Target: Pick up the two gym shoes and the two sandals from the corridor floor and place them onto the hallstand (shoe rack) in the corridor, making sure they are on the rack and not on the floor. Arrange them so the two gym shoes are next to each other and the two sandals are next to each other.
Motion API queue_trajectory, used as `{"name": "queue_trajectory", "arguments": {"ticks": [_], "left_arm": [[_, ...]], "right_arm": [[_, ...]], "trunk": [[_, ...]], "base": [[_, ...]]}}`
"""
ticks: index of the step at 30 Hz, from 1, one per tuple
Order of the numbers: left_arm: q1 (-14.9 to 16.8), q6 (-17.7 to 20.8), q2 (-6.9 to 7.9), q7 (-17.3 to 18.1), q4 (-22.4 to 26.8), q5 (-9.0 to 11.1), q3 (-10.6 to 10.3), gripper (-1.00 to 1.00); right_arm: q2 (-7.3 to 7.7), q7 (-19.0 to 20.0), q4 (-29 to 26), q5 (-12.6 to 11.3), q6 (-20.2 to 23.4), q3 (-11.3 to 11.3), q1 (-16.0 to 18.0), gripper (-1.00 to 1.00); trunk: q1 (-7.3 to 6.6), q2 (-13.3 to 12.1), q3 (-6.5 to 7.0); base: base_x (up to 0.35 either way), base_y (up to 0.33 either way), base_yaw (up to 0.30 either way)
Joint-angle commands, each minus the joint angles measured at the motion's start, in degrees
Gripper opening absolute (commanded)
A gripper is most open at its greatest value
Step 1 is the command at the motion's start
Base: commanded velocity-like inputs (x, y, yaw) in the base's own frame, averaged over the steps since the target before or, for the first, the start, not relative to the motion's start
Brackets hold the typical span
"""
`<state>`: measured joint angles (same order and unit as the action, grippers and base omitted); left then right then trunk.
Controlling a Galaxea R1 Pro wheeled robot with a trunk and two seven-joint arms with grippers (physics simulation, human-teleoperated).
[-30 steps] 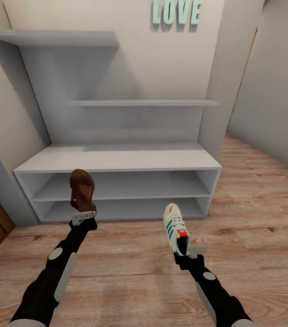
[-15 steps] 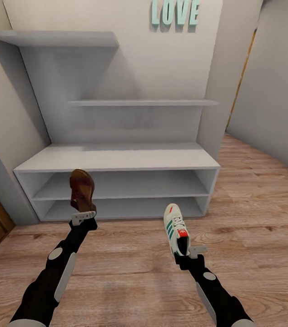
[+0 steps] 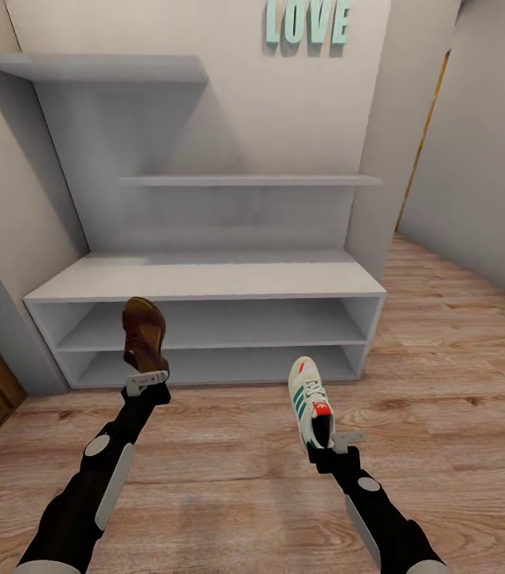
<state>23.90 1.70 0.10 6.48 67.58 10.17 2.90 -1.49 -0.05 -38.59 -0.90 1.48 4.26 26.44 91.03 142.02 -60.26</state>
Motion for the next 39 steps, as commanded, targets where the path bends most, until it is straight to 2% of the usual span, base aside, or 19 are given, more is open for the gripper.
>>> {"name": "queue_trajectory", "arguments": {"ticks": [1,3,4,6,10,12,15,16,17,19,20,21,24,26,27,29,33,36,39], "left_arm": [[0.0,0.2,-0.01,0.4,0.0,0.4,0.1,-1.0],[0.0,0.2,-0.01,0.4,0.0,0.4,0.1,-1.0],[0.0,0.2,-0.01,0.4,0.0,0.4,0.1,-1.0],[0.0,0.2,-0.01,0.4,0.0,0.4,0.1,-1.0],[0.0,0.2,-0.01,0.4,0.0,0.3,0.1,-1.0],[0.0,0.2,-0.01,0.4,0.0,0.3,0.1,-1.0],[0.0,0.2,-0.01,0.4,0.0,0.3,0.0,-1.0],[0.0,0.2,-0.01,0.4,0.0,0.3,0.0,-1.0],[0.0,0.3,-0.01,0.4,0.0,0.3,0.0,-1.0],[0.0,0.5,-0.01,0.4,0.1,0.3,-0.1,-1.0],[0.0,1.3,-0.12,0.4,0.1,0.3,-0.3,-1.0],[0.1,2.2,-0.4,0.4,0.1,0.2,-0.5,-1.0],[0.1,5.1,-1.51,0.4,0.0,0.1,-0.7,-1.0],[0.2,8.4,-1.98,0.3,0.1,-0.1,-0.7,-1.0],[0.3,14.4,-2.13,0.3,0.0,-0.1,-0.7,-1.0],[0.4,21.9,-2.18,0.3,-0.1,-0.2,-0.8,-1.0],[0.7,35.8,-2.13,0.3,0.2,-0.3,-0.8,-1.0],[0.7,39.4,-2.03,0.3,0.5,-0.8,-1.0,-1.0],[0.7,40.9,-1.97,0.4,0.7,-4.6,-1.6,-1.0]], "right_arm": [[0.05,0.0,-0.1,-0.4,0.1,-0.1,0.0,-1.0],[0.28,0.0,0.0,-1.3,0.1,-1.2,0.0,-1.0],[0.45,0.0,0.0,-2.4,0.1,-3.2,-0.1,-1.0],[3.07,0.0,0.0,-5.1,0.1,-13.5,-0.3,-1.0],[12.09,0.2,0.1,-6.6,0.1,-36.3,-0.3,-1.0],[16.0,0.3,0.0,-6.7,0.2,-45.9,-0.3,-1.0],[23.66,0.3,0.0,-6.9,3.5,-58.2,-0.3,-1.0],[25.13,0.2,-0.1,-6.9,4.9,-60.1,-0.3,-1.0],[28.05,0.2,0.0,-6.9,8.2,-63.3,-0.3,-1.0],[36.6,0.1,0.1,-6.7,17.3,-69.5,-0.3,-1.0],[38.8,0.0,0.1,-6.6,18.8,-70.4,-0.3,-1.0],[39.83,0.0,0.1,-6.5,19.3,-70.7,-0.3,-1.0],[41.48,0.0,0.0,-4.7,20.1,-71.1,-0.3,-1.0],[42.16,0.0,0.0,0.5,20.6,-71.2,-0.3,-1.0],[42.35,0.1,0.0,6.2,20.8,-71.2,-0.3,-1.0],[42.32,0.1,0.0,8.7,20.8,-71.2,-0.3,-1.0],[42.1,0.1,-0.1,10.3,21.0,-71.1,-0.3,-1.0],[42.04,0.1,-0.3,10.5,21.9,-71.0,-0.3,-1.0],[42.01,0.1,-2.4,10.5,26.0,-71.0,-0.3,-1.0]], "trunk": [[-0.01,0.0,-0.05],[-0.01,0.0,-0.05],[-0.01,0.0,-0.05],[-0.01,0.0,-0.05],[-0.01,0.0,-0.05],[-0.01,0.0,-0.05],[-0.01,0.0,-0.05],[-0.01,0.0,-0.05],[-0.01,0.0,-0.05],[-0.01,0.0,-0.05],[-0.01,0.0,-0.05],[-0.01,0.0,-0.05],[-0.01,0.0,-0.05],[-0.01,0.0,-0.05],[-0.01,0.0,-0.05],[-0.01,0.0,-0.05],[-0.01,0.0,-0.05],[-0.01,0.0,-0.05],[-0.01,0.0,-0.05]], "base": [[0.0,0.0,0.0],[0.0,0.0,0.0],[0.0,0.0,0.0],[0.0,0.0,0.0],[0.0,0.0,0.0],[0.0,0.0,0.0],[0.0,0.0,0.0],[0.0,0.0,0.0],[0.0,0.0,0.0],[0.0,0.0,0.0],[0.0,0.0,0.0],[0.0,0.0,0.0],[0.0,0.0,0.0],[0.0,0.0,0.0],[0.0,0.0,0.0],[0.0,0.0,0.0],[0.0,0.0,0.0],[0.0,0.0,0.0],[0.0,0.0,0.0]]}}
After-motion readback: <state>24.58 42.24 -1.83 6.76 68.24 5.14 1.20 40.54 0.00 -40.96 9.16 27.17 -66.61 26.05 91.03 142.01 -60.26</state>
